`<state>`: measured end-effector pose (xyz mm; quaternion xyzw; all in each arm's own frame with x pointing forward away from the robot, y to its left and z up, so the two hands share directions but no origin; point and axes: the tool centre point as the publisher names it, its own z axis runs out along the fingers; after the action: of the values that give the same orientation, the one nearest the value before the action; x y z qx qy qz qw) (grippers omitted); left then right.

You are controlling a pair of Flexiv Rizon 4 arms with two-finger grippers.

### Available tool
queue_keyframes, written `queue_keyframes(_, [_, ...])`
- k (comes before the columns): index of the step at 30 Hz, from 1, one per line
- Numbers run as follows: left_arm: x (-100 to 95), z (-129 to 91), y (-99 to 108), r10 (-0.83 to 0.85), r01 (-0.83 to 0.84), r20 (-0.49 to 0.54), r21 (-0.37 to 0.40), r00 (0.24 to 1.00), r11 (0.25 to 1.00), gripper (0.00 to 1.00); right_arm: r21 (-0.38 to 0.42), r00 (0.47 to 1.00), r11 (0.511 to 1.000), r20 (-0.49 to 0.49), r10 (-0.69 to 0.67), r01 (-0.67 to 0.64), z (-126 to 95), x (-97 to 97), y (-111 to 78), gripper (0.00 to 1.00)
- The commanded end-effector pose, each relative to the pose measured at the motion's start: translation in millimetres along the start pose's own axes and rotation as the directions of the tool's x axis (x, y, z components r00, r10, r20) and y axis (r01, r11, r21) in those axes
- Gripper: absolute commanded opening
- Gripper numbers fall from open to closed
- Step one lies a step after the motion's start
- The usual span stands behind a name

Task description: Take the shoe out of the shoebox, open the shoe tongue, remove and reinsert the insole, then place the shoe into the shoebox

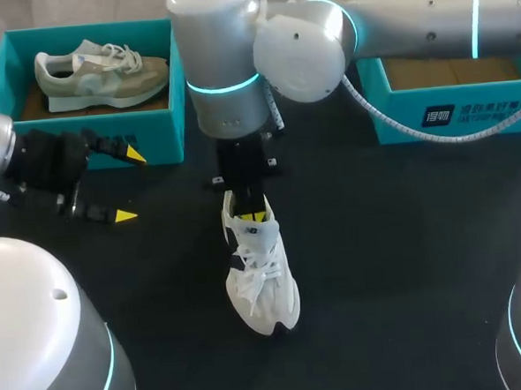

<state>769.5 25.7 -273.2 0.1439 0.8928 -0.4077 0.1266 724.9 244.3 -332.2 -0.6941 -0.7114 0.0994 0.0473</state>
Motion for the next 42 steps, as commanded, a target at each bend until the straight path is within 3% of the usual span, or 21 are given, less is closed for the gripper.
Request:
queue_keyframes(1, [0.3, 0, 0, 0.000, 0.000, -0.002, -0.003, 1.000, 1.000, 1.00, 0.021, 1.000, 1.000, 0.007, -0.008, 0.008, 9, 6.4, -2.4, 0.77])
queue_keyframes(2, [0.3, 0, 0, 0.000, 0.000, -0.002, -0.003, 1.000, 1.000, 1.00, 0.024, 1.000, 1.000, -0.010, -0.011, 0.011, 11, 6.5, -3.5, 1.00])
queue_keyframes(14, [0.3, 0, 0, 0.000, 0.000, -0.002, -0.003, 1.000, 1.000, 1.00, -0.051, 0.991, 0.994, -0.086, -0.101, 0.097, 25, 8.4, 5.4, 1.00])
queue_keyframes(23, [0.3, 0, 0, 0.000, 0.000, -0.002, -0.003, 1.000, 1.000, 1.00, -0.037, 0.982, 0.984, -0.072, -0.174, 0.172, 25, 7.1, 2.5, 1.00])
queue_keyframes(42, [0.3, 0, 0, 0.000, 0.000, -0.002, -0.003, 1.000, 1.000, 1.00, -0.018, 0.998, 0.999, -0.059, -0.027, 0.026, 1, -5.3, -54.4, 1.00])
